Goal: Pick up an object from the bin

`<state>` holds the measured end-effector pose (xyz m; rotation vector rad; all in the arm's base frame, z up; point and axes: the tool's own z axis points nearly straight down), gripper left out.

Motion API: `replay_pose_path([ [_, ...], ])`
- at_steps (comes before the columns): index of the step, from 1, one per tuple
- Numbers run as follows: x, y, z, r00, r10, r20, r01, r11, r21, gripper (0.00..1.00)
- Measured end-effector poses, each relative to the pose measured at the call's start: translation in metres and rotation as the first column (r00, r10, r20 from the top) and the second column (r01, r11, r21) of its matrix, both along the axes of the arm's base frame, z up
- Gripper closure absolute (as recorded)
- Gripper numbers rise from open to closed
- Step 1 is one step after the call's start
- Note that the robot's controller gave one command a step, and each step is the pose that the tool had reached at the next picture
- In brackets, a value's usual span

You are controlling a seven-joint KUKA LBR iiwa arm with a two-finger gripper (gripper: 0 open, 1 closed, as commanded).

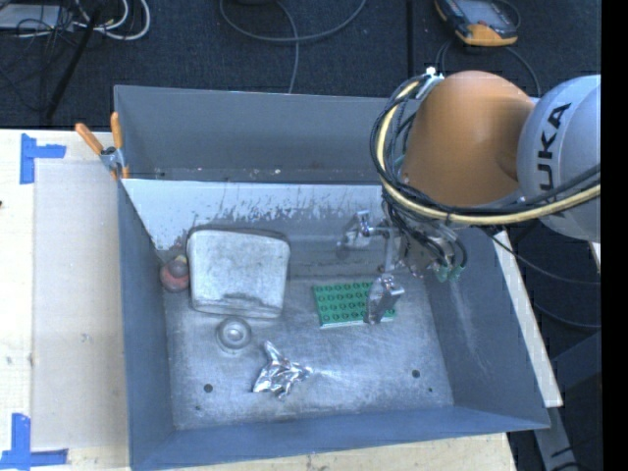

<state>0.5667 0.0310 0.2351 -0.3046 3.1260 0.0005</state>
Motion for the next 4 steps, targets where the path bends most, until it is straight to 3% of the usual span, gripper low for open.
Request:
replay_pose_path([
  [1, 0.0, 0.0, 0.0, 1.0, 0.001, 0.0, -0.001, 1.0, 0.0, 1.0],
  [2, 0.0, 0.0, 0.0, 1.0, 0.001, 0.0, -0.001, 1.0, 0.0, 0.0],
  [3, 0.038, -0.018, -0.103, 0.993, -0.119, -0.007, 0.119, 0.993, -0.001, 0.0],
  [4, 0.044, -0.063, -0.16, 0.961, -0.276, -0.002, 0.276, 0.961, 0.0, 0.0],
])
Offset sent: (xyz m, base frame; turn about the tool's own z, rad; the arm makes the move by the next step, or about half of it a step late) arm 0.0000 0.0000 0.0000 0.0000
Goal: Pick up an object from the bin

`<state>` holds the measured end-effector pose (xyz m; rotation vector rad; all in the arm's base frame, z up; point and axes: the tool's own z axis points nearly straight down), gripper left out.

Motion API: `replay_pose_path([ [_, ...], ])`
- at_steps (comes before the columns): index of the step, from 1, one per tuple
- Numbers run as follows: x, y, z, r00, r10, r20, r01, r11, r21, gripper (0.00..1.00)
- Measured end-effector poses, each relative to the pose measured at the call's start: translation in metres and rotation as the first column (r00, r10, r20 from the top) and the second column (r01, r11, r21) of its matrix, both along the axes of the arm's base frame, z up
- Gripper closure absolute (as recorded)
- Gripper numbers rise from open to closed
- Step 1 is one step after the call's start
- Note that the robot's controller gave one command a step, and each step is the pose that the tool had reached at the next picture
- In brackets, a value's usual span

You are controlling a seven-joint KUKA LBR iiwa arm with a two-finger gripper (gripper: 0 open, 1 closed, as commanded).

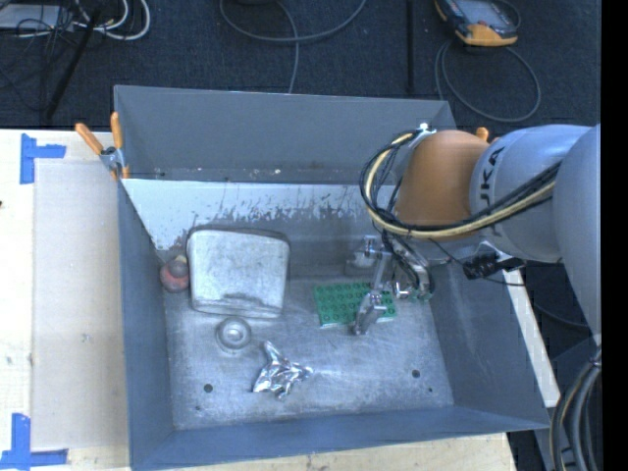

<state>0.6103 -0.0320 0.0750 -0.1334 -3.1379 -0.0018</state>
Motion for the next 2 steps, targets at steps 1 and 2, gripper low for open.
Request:
replay_pose_path([
  [1, 0.001, 0.001, 0.002, 1.0, 0.003, 0.003, -0.003, 1.0, 0.0, 1.0],
  [2, 0.006, 0.024, 0.262, 0.94, 0.342, 0.011, -0.342, 0.94, -0.004, 1.0],
])
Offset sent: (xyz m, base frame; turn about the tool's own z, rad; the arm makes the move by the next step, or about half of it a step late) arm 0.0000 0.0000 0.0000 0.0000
